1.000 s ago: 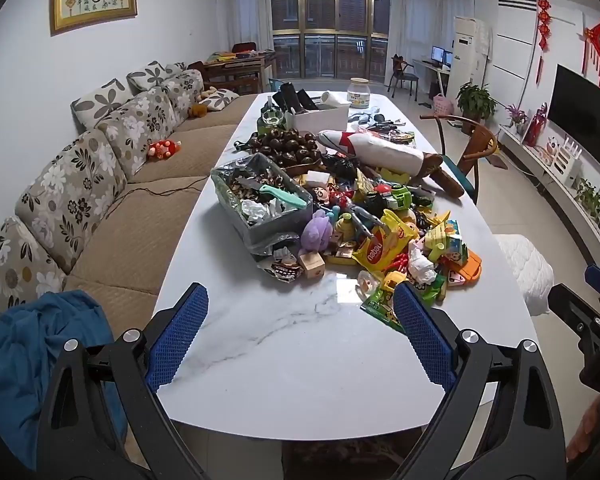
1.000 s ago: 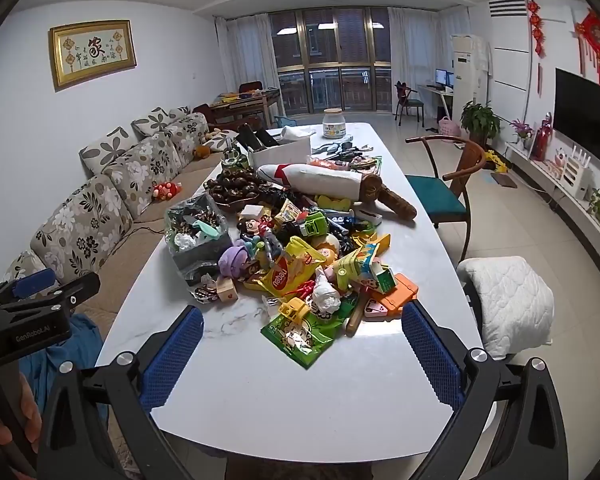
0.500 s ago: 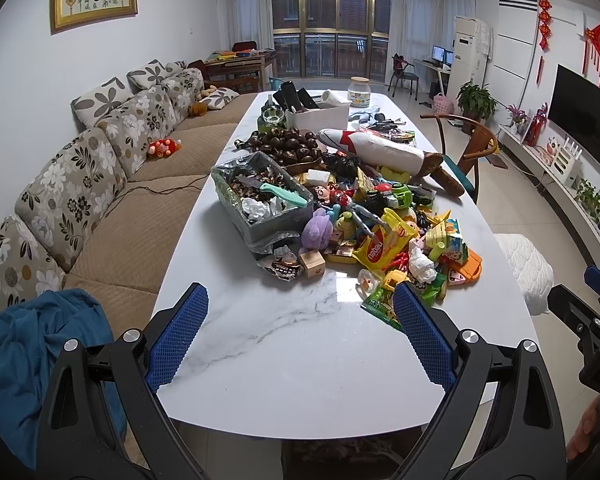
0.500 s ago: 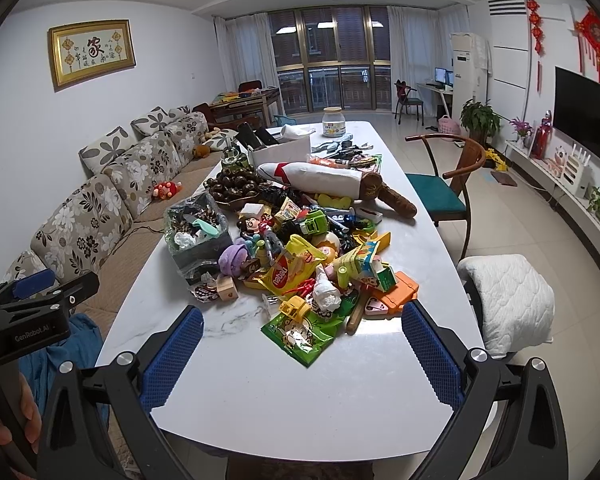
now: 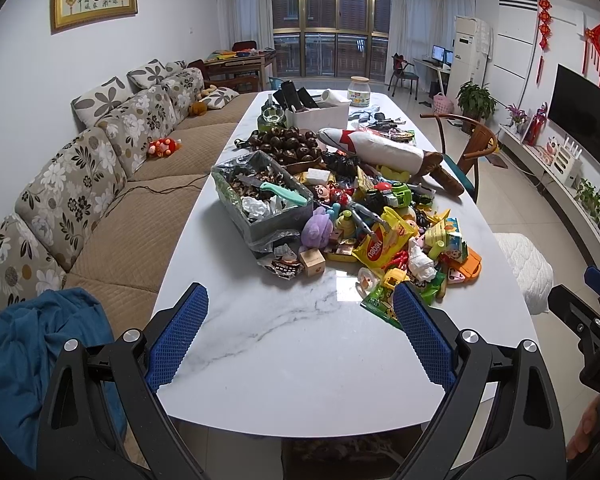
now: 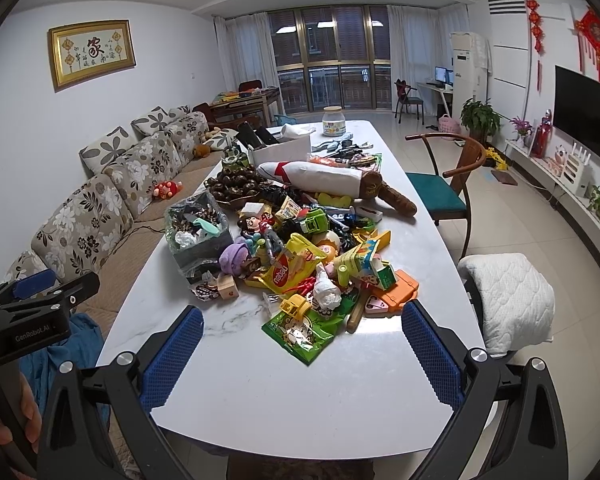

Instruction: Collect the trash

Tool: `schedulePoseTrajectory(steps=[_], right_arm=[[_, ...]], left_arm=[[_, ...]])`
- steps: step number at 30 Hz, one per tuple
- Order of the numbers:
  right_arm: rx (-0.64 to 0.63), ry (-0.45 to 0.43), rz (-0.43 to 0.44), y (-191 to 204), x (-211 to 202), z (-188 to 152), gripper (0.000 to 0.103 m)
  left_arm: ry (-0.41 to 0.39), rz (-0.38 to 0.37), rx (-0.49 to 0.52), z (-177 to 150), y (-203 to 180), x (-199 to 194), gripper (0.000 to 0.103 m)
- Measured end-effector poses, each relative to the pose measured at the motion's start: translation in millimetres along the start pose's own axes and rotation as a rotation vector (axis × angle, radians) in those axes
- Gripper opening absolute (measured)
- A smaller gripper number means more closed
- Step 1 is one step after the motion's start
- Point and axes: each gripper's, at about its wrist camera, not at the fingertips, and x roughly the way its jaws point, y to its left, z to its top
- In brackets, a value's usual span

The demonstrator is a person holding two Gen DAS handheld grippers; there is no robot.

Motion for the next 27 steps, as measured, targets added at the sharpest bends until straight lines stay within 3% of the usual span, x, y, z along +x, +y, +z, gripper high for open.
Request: schedulePoseTrajectory(steps=[27], right_arm=[[0.004, 0.005, 0.003, -2.5, -1.7, -1.9, 0.098]], left_arm=[[0.001, -0.001, 0.001, -5.2, -1.2, -2.5, 0.091]])
